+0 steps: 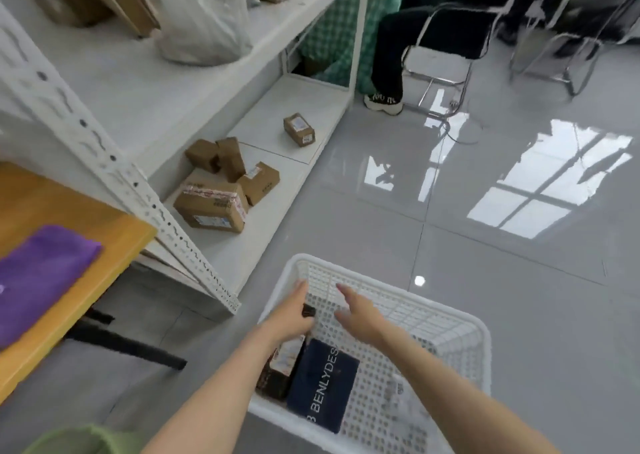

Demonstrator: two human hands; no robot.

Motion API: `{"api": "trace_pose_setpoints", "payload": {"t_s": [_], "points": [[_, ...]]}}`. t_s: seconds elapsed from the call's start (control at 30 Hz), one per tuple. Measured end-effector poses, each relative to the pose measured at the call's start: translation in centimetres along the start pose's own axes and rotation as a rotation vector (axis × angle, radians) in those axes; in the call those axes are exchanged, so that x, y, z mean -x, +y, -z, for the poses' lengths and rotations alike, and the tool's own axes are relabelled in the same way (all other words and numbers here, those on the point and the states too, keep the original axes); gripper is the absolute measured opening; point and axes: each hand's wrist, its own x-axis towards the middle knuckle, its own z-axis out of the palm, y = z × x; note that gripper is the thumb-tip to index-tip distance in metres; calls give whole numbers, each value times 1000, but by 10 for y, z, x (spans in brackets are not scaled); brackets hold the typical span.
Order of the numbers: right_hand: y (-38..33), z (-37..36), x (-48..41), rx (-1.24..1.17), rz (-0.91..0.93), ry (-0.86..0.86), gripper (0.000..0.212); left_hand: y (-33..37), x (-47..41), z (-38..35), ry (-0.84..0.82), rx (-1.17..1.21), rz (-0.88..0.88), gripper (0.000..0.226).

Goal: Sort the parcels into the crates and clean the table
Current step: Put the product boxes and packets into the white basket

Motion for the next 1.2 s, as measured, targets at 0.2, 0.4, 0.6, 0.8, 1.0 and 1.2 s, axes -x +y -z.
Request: {"api": "trace_pose_setpoints", "payload": {"t_s": [0.2,0.4,0.6,0.8,1.0,1.2], "points": [[-95,30,43,154,216,-58,54,34,107,50,313,19,-10,58],[-216,-14,100,228,412,-229,53,-17,236,107,548,-40,129,39],[-319,-72,154,340,644,-296,40,-75,357,157,756,115,344,56],[-393,-121,176,574,741,-353,46,-127,442,187,849,162,437,51],[-465,-159,190,575,786,-324,50,-178,513,222,847,219,457,67],[-496,-182,183,560,787,-286,52,-200,535,251,812,234,478,59]]}}
